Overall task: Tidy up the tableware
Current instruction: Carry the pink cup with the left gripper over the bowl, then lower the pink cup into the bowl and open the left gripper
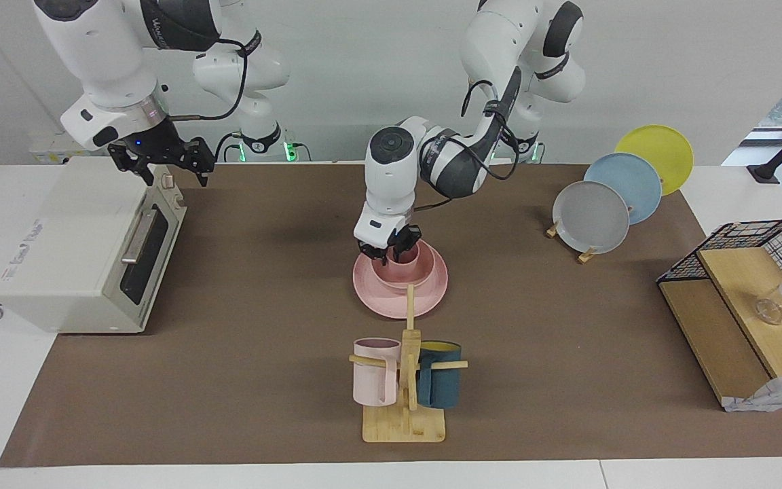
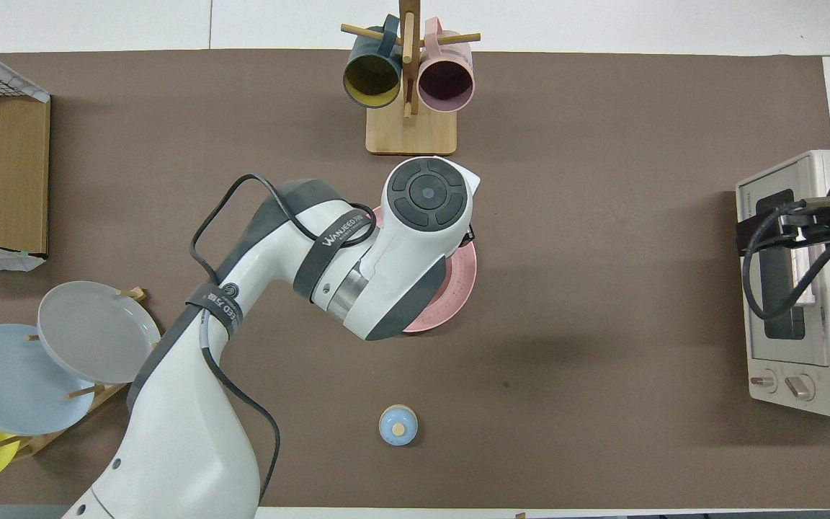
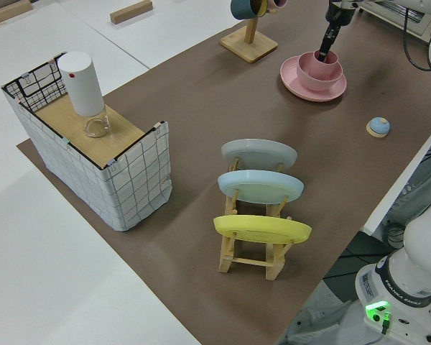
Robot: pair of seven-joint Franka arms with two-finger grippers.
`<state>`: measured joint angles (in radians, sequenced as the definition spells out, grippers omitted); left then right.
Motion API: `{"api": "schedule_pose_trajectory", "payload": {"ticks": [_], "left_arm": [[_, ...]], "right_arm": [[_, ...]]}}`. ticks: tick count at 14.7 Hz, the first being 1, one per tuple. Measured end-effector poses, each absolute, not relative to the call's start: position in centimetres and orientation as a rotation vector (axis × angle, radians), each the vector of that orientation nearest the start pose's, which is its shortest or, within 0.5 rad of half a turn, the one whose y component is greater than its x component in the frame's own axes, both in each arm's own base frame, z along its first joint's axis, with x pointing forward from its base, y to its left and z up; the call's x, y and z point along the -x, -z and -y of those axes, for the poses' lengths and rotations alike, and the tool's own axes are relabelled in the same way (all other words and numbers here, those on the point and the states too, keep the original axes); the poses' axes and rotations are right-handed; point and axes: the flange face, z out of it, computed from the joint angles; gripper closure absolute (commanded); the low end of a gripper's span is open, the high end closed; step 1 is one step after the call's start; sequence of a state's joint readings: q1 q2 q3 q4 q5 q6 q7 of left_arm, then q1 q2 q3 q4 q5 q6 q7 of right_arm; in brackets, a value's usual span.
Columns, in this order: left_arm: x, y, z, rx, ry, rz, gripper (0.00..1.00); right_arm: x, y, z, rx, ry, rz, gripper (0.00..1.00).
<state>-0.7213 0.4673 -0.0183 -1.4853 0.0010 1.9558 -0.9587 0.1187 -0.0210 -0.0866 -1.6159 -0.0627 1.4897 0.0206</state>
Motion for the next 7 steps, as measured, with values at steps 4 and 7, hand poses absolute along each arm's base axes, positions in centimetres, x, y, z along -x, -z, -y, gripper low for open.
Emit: {"api": "schedule_pose_trajectory", "payload": {"ticks": [4, 7], "left_arm": [[-54.3, -49.4, 38.0, 3.126, 0.028, 0.394, 0.00], [-56.2, -56.1, 27.3, 3.123, 0.021, 0.339, 0.00]], "right_arm": [[-53.8, -60.8, -1.0, 3.201, -0.166, 0.016, 0.00], [-53.8, -60.8, -1.0, 3.201, -0.166, 0.016, 0.00]]}}
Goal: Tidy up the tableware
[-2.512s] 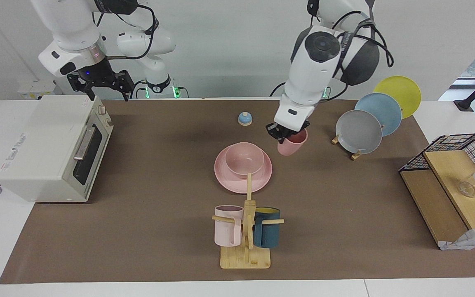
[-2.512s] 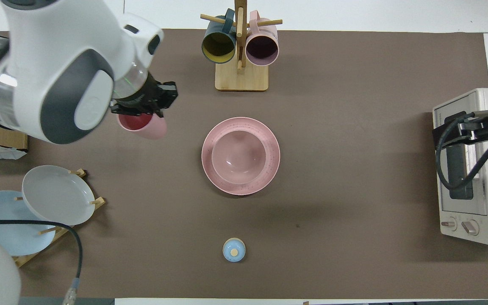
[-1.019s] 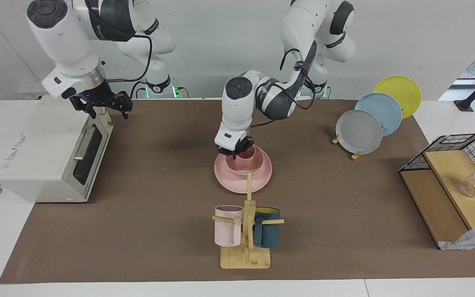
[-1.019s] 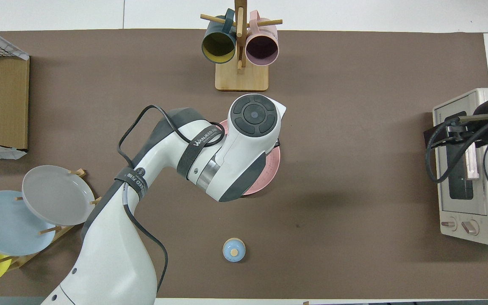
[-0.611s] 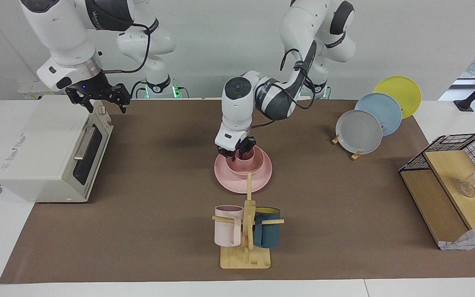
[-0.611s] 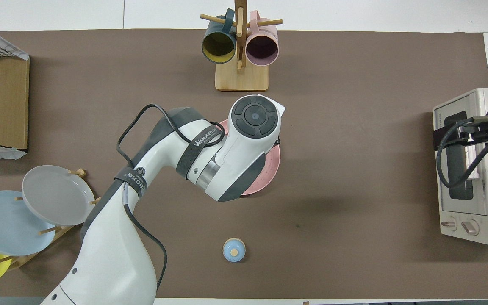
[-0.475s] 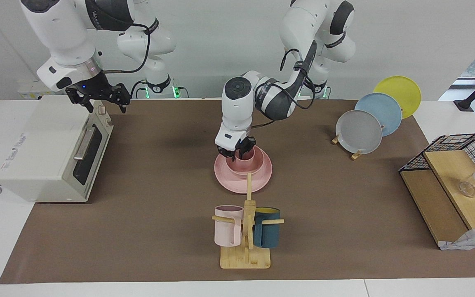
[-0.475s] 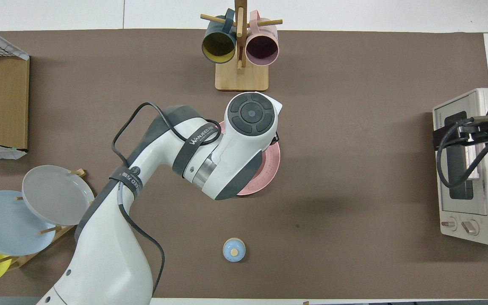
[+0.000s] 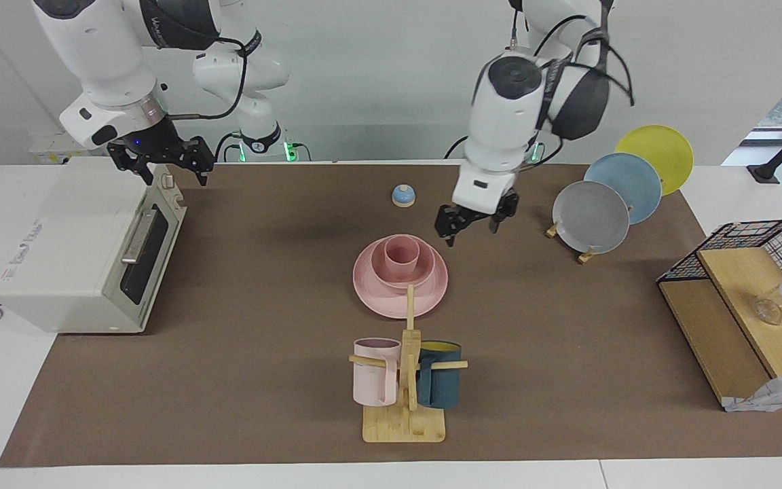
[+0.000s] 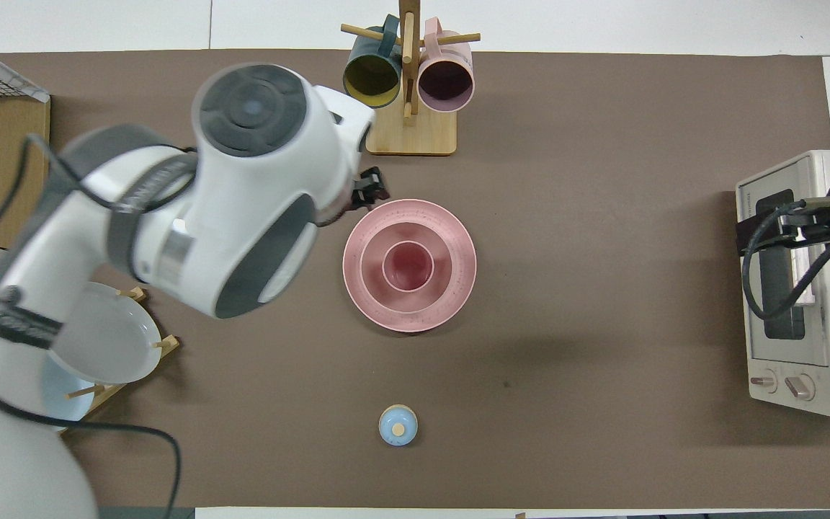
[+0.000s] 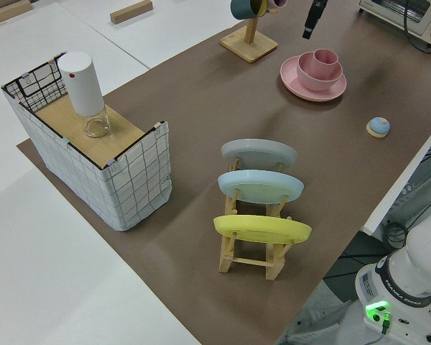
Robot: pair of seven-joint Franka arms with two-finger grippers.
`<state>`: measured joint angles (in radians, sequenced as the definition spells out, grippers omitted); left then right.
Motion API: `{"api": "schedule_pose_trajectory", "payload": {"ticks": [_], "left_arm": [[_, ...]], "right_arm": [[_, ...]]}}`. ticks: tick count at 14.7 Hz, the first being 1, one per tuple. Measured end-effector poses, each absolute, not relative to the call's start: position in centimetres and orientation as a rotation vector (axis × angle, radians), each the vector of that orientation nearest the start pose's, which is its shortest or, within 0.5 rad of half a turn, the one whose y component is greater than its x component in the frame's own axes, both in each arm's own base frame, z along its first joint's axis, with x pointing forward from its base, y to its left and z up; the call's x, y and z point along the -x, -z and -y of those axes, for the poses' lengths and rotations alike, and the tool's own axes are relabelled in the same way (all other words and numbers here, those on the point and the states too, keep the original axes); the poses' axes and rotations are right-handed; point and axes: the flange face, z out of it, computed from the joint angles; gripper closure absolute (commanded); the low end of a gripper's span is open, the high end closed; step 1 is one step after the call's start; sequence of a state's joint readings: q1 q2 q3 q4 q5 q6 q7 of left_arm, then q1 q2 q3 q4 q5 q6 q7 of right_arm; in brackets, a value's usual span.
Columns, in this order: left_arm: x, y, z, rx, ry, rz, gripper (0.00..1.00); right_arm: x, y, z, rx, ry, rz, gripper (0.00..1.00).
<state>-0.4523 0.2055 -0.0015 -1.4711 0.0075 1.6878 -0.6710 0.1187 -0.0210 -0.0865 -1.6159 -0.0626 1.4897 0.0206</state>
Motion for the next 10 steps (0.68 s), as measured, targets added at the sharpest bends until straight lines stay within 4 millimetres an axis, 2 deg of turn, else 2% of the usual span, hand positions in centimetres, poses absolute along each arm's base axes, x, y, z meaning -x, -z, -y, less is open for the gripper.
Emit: {"api": "schedule_pose_trajectory", "payload": {"ticks": [3, 6, 8, 10], "left_arm": [[-56.7, -60.4, 17.3, 3.126, 0.000, 0.215, 0.00], [-56.4, -62.4, 10.0, 3.129, -0.024, 0.106, 0.00], [-55.8, -62.3, 7.5, 3.128, -0.048, 0.078, 0.00], [-54.8, -61.3, 7.2, 3.126, -0.070, 0.069, 0.00]], "right_arm": [[-53.8, -60.8, -1.0, 3.201, -0.166, 0.016, 0.00], [-53.8, -60.8, -1.0, 3.201, -0.166, 0.016, 0.00], [-53.8, -60.8, -1.0, 3.201, -0.166, 0.016, 0.00], [-53.8, -60.8, -1.0, 3.201, -0.166, 0.016, 0.00]]}}
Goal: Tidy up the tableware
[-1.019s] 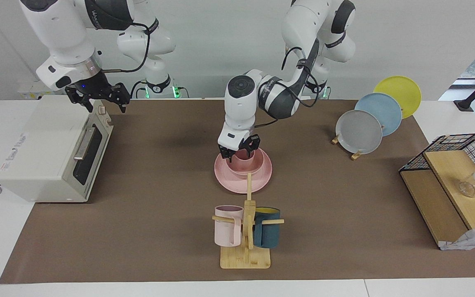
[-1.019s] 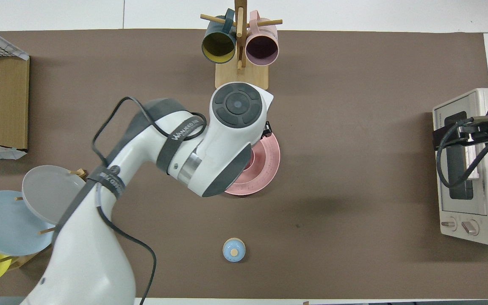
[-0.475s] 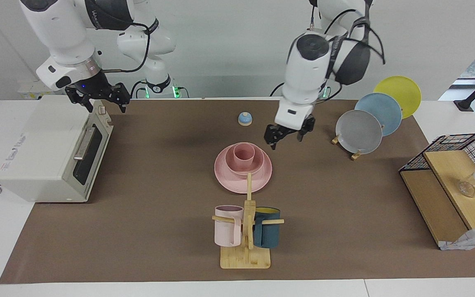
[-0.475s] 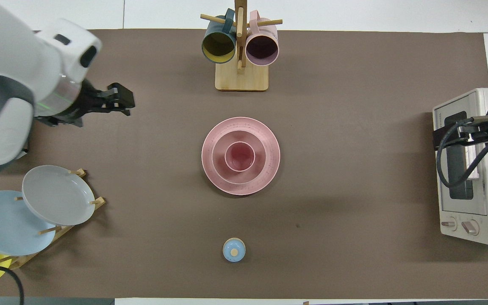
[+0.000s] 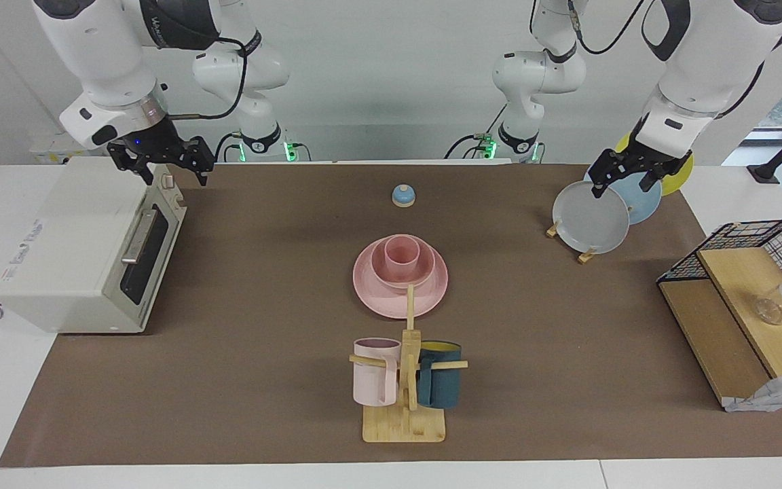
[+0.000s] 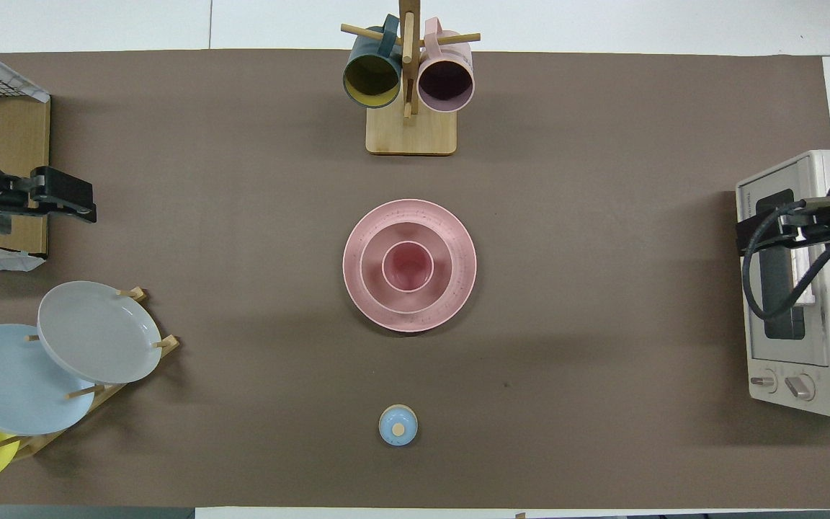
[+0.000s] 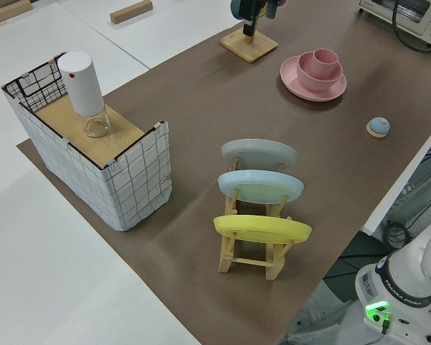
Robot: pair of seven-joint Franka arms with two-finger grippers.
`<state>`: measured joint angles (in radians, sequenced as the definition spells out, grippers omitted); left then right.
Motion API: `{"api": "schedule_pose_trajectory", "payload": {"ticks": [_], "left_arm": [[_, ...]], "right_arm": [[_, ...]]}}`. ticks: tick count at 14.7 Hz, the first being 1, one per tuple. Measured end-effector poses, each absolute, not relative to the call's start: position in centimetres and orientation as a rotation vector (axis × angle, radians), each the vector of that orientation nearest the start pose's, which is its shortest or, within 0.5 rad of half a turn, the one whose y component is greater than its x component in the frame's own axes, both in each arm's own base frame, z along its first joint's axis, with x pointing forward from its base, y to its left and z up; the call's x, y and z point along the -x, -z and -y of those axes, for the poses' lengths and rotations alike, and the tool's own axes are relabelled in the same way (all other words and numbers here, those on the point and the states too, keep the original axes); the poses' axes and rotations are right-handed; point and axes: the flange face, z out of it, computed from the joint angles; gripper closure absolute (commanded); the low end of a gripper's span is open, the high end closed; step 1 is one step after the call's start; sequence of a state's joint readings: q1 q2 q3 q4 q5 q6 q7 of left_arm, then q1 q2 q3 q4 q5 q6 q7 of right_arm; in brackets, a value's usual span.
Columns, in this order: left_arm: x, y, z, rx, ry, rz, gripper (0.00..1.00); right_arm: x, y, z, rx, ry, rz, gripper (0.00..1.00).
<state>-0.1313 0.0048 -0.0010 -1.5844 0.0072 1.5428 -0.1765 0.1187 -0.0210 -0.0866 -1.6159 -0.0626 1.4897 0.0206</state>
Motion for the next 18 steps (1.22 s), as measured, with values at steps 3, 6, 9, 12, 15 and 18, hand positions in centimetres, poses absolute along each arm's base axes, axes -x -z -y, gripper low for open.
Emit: {"api": "schedule_pose_trajectory", "payload": {"ticks": [3, 6, 9, 12, 15, 18], "left_arm": [[-53.5, -59.6, 7.6, 3.128, -0.052, 0.054, 0.00], [-53.4, -59.7, 7.5, 3.134, 0.005, 0.055, 0.00], [-53.5, -59.9, 6.3, 3.135, 0.013, 0.091, 0.00], [-53.4, -61.4, 5.6, 3.131, -0.028, 0.112, 0.00], [-53.3, -63.1, 5.7, 3.129, -0.050, 0.110, 0.00], [-53.6, -62.1, 5.8, 3.127, -0.071, 0.107, 0.00]], "right_arm": [[-53.8, -60.8, -1.0, 3.201, -0.166, 0.016, 0.00], [-53.8, -60.8, -1.0, 3.201, -0.166, 0.016, 0.00], [-53.8, -60.8, -1.0, 3.201, -0.166, 0.016, 0.00], [-53.8, -60.8, -1.0, 3.201, -0.166, 0.016, 0.00], [-53.8, -60.8, -1.0, 3.201, -0.166, 0.016, 0.00], [-53.8, -60.8, -1.0, 3.201, -0.166, 0.016, 0.00]]}}
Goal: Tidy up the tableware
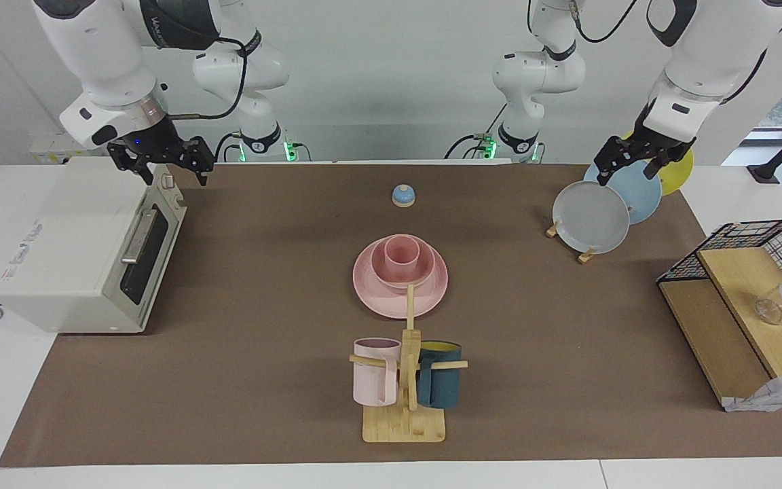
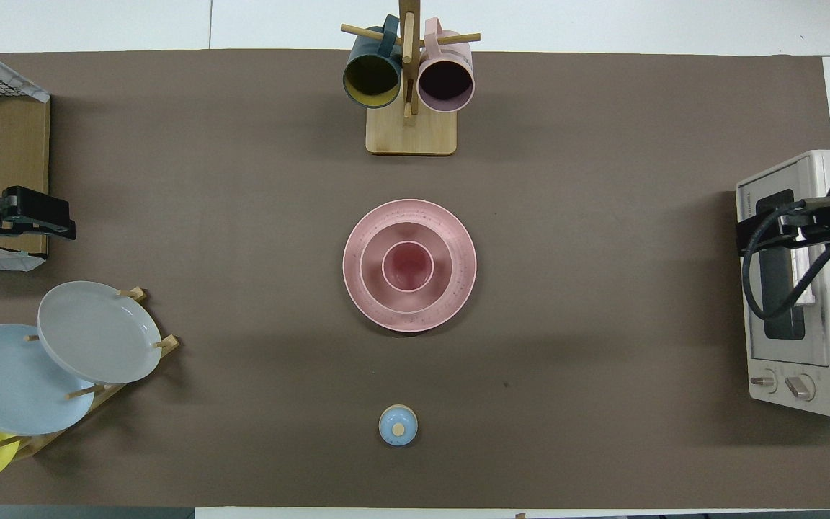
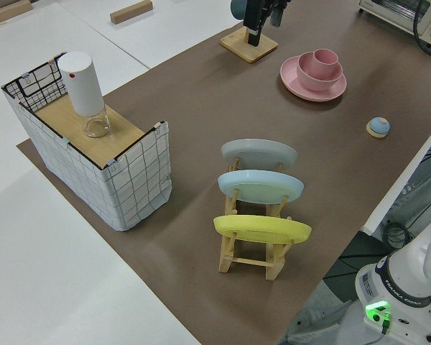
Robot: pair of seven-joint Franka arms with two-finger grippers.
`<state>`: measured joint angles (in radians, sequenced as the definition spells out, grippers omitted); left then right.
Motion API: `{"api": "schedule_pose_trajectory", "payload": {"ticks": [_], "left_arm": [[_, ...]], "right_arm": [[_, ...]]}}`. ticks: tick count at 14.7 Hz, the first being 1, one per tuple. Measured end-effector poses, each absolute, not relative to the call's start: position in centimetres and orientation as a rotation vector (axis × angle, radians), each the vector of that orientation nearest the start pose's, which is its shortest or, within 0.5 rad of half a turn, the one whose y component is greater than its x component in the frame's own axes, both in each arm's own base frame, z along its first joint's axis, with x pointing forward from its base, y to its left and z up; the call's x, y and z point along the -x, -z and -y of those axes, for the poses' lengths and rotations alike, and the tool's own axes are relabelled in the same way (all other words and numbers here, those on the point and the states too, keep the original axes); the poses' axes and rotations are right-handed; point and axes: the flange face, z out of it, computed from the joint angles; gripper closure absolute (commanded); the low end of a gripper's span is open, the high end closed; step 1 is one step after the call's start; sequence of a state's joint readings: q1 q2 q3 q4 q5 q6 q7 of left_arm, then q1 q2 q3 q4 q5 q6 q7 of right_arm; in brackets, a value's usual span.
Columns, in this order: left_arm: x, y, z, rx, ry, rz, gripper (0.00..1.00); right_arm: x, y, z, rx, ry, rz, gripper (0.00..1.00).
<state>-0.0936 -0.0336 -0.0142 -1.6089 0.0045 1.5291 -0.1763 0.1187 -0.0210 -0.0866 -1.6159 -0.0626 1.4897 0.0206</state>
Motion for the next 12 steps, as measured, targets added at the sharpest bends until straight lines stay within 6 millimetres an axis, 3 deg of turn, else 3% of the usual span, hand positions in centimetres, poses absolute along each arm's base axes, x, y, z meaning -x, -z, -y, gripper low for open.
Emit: {"api": "schedule_pose_trajectory", "payload": {"ticks": [7, 12], "left_arm": [[-53.77, -61.81, 5.89, 3.154, -0.074, 0.112, 0.00], [-53.87, -62.37, 5.99, 3.162, -0.046, 0.002, 0.00]], "right_arm": [[-53.80, -60.84, -0.97, 3.201, -0.166, 0.016, 0.00], [-53.80, -60.84, -0.97, 3.201, -0.166, 0.016, 0.00]]}}
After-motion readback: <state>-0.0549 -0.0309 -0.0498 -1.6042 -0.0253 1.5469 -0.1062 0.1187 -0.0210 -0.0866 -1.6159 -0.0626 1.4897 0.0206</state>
